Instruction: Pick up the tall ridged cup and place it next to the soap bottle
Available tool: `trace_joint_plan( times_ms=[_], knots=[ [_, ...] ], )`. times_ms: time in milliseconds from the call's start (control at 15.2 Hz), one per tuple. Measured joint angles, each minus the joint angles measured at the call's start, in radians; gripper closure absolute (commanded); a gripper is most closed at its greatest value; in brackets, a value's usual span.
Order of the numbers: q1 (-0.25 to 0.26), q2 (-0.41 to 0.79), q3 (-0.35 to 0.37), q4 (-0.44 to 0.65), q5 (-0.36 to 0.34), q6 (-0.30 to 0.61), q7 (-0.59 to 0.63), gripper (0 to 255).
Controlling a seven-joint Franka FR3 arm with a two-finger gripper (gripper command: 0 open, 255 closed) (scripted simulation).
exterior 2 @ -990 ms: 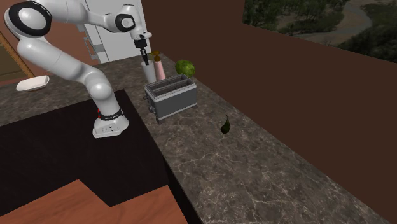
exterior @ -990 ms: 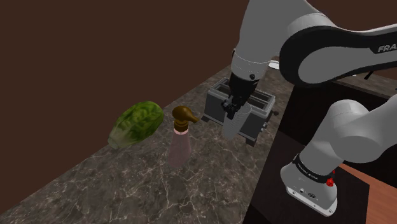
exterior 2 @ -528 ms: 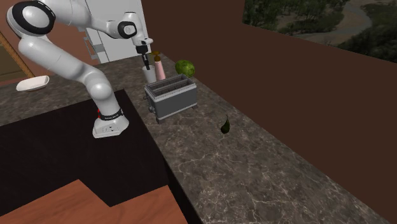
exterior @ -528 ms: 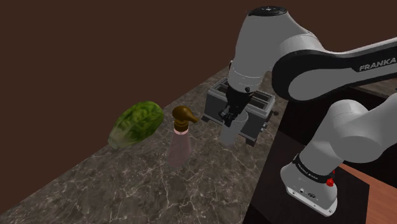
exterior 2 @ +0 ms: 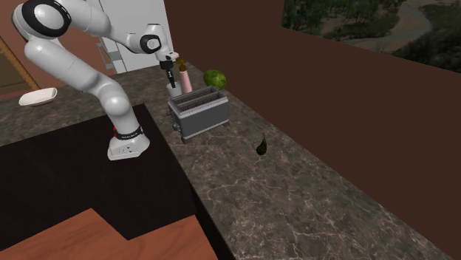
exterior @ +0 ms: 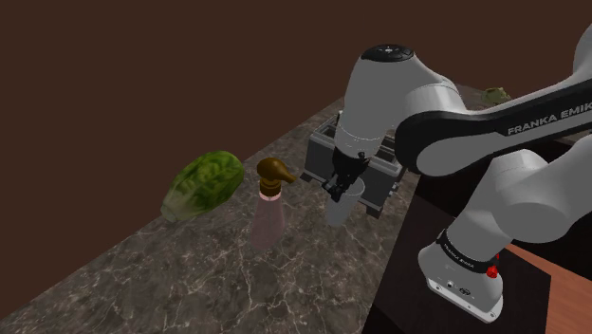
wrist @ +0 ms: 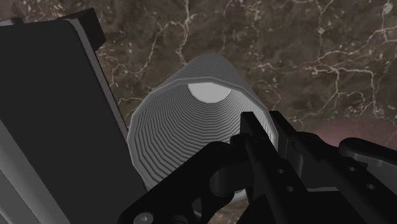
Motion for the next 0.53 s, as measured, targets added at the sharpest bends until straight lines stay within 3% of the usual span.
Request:
trace_joint_plan(
  times_ms=[528],
  knots=[
    [-0.010, 0.057, 0.026, -0.046, -0.005, 0.102, 0.018, 255]
  ],
)
